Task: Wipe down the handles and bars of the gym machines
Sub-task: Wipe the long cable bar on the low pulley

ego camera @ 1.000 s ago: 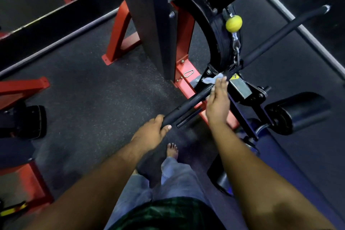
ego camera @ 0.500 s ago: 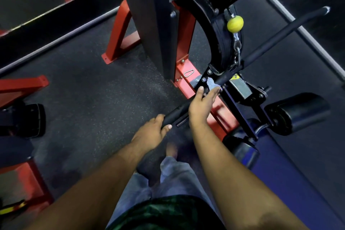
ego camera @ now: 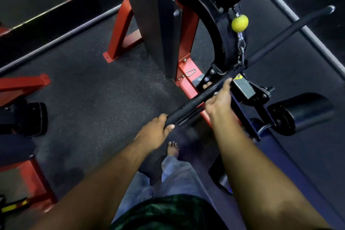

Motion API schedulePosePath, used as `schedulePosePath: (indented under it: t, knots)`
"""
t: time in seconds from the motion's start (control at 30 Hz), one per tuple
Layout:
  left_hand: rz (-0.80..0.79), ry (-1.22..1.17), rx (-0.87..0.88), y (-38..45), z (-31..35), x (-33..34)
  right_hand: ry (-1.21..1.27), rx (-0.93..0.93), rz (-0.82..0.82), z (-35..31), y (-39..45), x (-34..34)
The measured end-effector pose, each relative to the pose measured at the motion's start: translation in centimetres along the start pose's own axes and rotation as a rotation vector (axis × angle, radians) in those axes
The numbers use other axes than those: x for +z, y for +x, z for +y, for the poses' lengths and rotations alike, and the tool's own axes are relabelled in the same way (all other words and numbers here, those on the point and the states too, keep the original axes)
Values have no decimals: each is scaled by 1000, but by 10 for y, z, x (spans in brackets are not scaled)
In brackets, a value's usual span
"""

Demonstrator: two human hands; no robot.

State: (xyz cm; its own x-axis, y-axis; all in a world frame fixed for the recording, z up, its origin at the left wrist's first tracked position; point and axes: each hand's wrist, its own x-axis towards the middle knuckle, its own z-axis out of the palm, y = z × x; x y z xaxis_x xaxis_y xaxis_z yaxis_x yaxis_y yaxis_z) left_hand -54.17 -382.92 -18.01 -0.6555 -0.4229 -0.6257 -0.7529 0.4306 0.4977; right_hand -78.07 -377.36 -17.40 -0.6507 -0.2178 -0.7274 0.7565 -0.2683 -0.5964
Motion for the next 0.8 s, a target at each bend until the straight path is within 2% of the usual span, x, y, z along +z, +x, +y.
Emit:
schedulePosePath:
  t: [0.13, 0.17, 0.4, 0.47, 0.57, 0.6, 0.7, 0.8]
  knots:
    - [2, 20, 8, -1, -1, -1, -128, 248, -152, 64, -42, -22]
    - [1, 20, 12, 0, -1, -1, -125, 268, -139, 66, -45, -23]
    - [7, -9, 7, -2, 1, -2, 53, 70, 3, -2, 29, -6]
    - [14, -15, 4, -3, 1, -1, -38, 39, 1, 15, 19, -6]
    - [11, -25, 2, -1, -1, -1, -188, 96, -19, 68, -25, -18]
    - [10, -24, 5, 0, -2, -2, -231, 71, -37, 83, -36, -25]
    - [-9, -89, -6, -2, -12, -2, -379, -155, -21, 101, -30, -40]
    - [-33, -228, -63, -13, -33, -1, -617, -421, 125, 73, -6, -34]
